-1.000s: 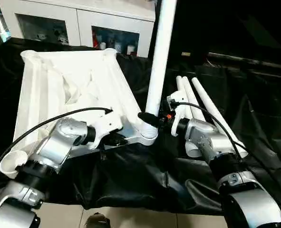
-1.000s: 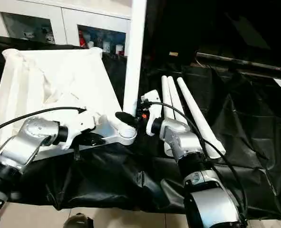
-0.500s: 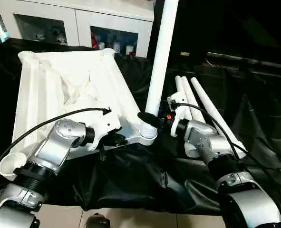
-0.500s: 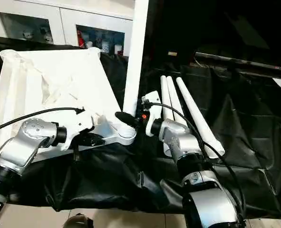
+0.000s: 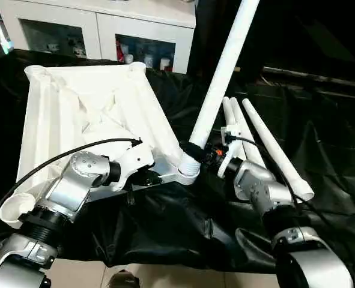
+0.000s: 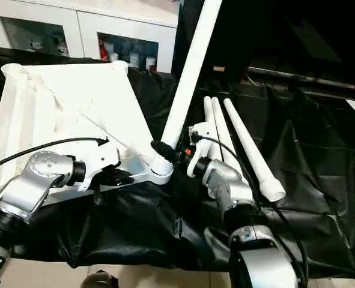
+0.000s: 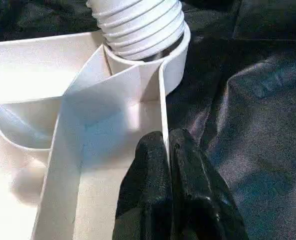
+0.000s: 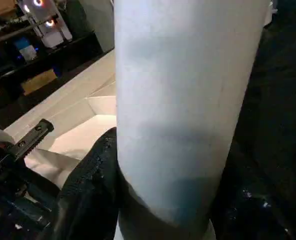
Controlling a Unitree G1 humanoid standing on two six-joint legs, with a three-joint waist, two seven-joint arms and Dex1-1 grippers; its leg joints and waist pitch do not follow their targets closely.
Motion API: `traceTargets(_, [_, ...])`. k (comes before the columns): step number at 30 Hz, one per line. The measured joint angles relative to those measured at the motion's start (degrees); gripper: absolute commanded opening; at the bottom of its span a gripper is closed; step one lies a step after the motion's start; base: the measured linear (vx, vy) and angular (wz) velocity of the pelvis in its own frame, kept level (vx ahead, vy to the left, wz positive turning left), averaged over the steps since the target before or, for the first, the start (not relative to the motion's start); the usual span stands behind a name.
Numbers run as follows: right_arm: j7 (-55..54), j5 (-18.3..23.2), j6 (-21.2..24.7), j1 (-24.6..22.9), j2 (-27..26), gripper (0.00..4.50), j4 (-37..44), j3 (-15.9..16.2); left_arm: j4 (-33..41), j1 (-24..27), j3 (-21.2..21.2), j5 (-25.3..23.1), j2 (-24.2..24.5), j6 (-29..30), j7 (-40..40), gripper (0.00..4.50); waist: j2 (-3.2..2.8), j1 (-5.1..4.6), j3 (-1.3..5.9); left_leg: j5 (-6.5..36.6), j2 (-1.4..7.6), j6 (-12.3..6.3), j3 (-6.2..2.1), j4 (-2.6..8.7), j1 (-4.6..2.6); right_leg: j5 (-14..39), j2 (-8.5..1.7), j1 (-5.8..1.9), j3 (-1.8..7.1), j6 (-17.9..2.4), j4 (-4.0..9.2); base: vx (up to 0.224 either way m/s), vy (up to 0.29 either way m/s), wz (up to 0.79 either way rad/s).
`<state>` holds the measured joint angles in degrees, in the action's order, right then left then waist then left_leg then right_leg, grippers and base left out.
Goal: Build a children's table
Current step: Insert table leg to table base
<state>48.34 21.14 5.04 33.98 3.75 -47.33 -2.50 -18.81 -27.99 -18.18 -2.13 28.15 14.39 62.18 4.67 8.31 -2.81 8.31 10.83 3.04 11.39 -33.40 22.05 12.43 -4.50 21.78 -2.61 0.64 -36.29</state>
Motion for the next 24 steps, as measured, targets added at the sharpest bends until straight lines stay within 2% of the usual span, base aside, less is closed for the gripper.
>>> traceTargets(1, [0.00, 0.02, -1.25, -0.56, -0.18, 1.90, -0.09, -0.04, -0.37, 0.00, -0.15, -0.01, -0.06, -0.29, 0.00, 0.00, -0.46, 0.03, 0.12, 0.00, -0.05, 0.00, 0.00, 0.12, 0.01, 0.00, 0.00, -0.04, 0.01, -0.01, 0.17, 0.000, 0.000, 0.00])
traceTargets(5, [0.03, -0.09, -4.69, -1.84, -0.63, 1.90, -0.12, 0.05, -1.17, -0.03, -0.26, 0.01, -0.37, -1.37, -0.01, 0.00, -0.85, 0.13, 0.36, 0.02, -0.17, -0.03, 0.00, 0.22, 0.02, -0.01, 0.00, -0.11, 0.11, -0.02, 0.27, 0.000, 0.000, 0.00])
traceTargets(11, [0.02, -0.44, -9.86, -3.93, -1.48, 1.90, -0.11, 0.12, -2.26, -0.53, -0.88, -0.08, -0.40, -1.97, 0.16, 0.00, -2.17, 0.43, 0.27, 0.02, -0.18, -0.04, -0.06, 0.44, 0.00, -0.01, 0.00, -0.13, 0.03, -0.02, 0.35, 0.000, 0.000, 0.00])
traceTargets(14, [0.02, -0.44, -12.15, -4.92, -1.84, 1.90, -0.06, 0.12, -2.48, -0.66, -1.28, -0.19, -0.38, -2.19, 0.22, 0.00, -2.94, 0.44, 0.34, 0.02, -0.19, -0.04, -0.07, 0.46, -0.01, -0.01, 0.00, -0.15, 0.03, -0.02, 0.41, 0.000, 0.000, 0.00])
traceTargets(15, [0.02, -0.42, -13.02, -5.28, -2.00, 1.90, 0.02, 0.11, -2.78, -0.77, -1.45, -0.29, -0.37, -2.44, 0.32, 0.00, -3.40, 0.45, 0.38, 0.02, -0.19, -0.04, -0.08, 0.47, -0.01, 0.00, 0.00, -0.17, 0.02, -0.02, 0.44, 0.000, 0.000, 0.00])
traceTargets(21, [0.45, -0.90, -16.76, -7.75, -1.93, 1.90, 2.27, 0.69, -4.83, -2.05, -2.16, -0.43, -0.27, -3.90, 1.24, 0.00, -4.54, 0.27, 0.48, 0.03, -0.22, -0.05, -0.10, 0.54, -0.04, -0.01, 0.00, -0.18, 0.03, -0.03, 0.50, 0.000, 0.000, 0.00])
traceTargets(24, [0.49, -1.62, -17.47, -8.81, -1.42, 1.90, 3.96, 1.34, -5.20, -2.37, -2.63, -0.43, -0.28, -4.38, 1.32, 0.00, -4.70, 0.41, 0.51, 0.03, -0.27, -0.05, -0.10, 0.80, -0.06, 0.00, 0.00, -0.15, 0.03, -0.01, 0.54, 0.000, 0.000, 0.00])
